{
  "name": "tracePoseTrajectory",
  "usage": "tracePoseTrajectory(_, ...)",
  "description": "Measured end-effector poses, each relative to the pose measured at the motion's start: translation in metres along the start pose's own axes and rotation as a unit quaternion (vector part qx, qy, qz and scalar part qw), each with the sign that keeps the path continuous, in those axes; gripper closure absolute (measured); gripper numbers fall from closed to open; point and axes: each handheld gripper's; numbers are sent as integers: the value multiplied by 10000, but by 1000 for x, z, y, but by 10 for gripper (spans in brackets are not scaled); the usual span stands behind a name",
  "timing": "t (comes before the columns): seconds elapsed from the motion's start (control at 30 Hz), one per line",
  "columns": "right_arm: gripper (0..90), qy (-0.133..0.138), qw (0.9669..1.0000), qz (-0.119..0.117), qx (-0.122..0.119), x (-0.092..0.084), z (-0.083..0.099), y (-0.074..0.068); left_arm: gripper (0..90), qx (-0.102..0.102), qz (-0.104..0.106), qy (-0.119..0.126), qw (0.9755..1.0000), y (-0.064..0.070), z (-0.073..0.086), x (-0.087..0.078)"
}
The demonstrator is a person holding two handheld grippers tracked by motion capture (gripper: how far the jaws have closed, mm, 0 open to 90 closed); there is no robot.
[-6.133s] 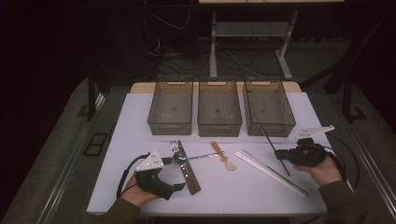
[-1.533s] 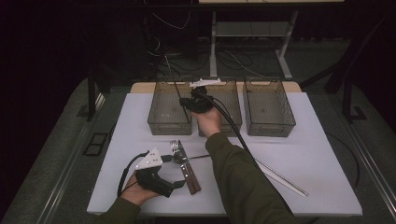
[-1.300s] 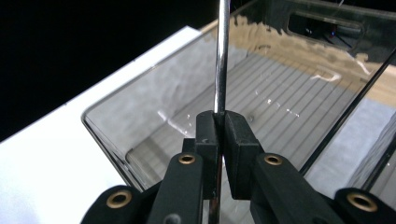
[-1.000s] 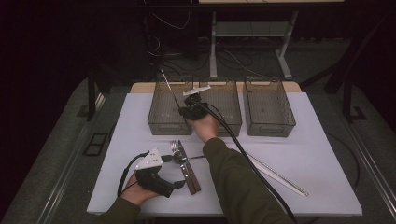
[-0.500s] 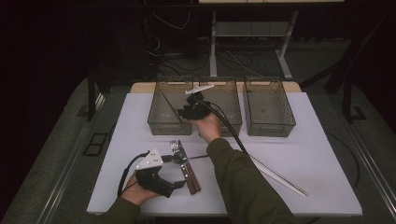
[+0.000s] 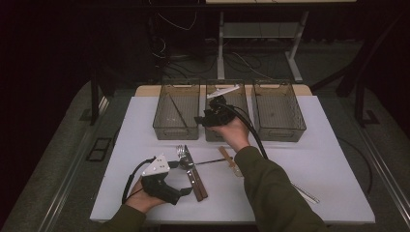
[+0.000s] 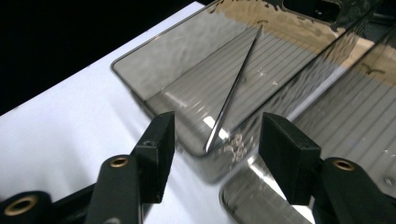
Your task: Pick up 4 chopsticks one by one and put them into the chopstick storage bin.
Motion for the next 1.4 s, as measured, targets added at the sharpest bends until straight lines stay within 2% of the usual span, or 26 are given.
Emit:
tracePoseTrajectory(0.1,439,21,10000,-41,-37,-14,5,4,0,12,3,50,10000,0,0,1)
tracePoseTrajectory(0.37,388,58,10000,-66,19,-51,21,18,0,-25,-7,-7,10000,1,1,1)
tracePoseTrajectory(0.5,370,-72,9999,-95,-69,-68,31,25,0,-38,-16,1,10000,1,1,2)
tracePoseTrajectory(0.8,371,-158,9999,-25,-38,-103,57,43,0,3,-14,-20,10000,2,1,2)
tracePoseTrajectory(0.9,356,-205,9997,8,-122,-113,67,47,0,-3,-23,-31,10000,1,1,2)
tracePoseTrajectory(1.03,336,-210,9997,1,-79,-126,81,53,0,0,-41,-29,10000,1,1,2)
tracePoseTrajectory(1.27,338,-302,9995,17,-70,-140,105,59,0,1,-78,57,10000,-1,1,3)
tracePoseTrajectory(1.4,344,-453,9988,49,-154,-146,114,62,0,71,-51,-5,10000,-4,1,5)
Point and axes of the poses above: each handheld gripper's, and its own axes: x roughly forward along the jaws, z roughly out of its underside, y roughly to its right, and after that the axes turned 4 degrees about y, right-handed
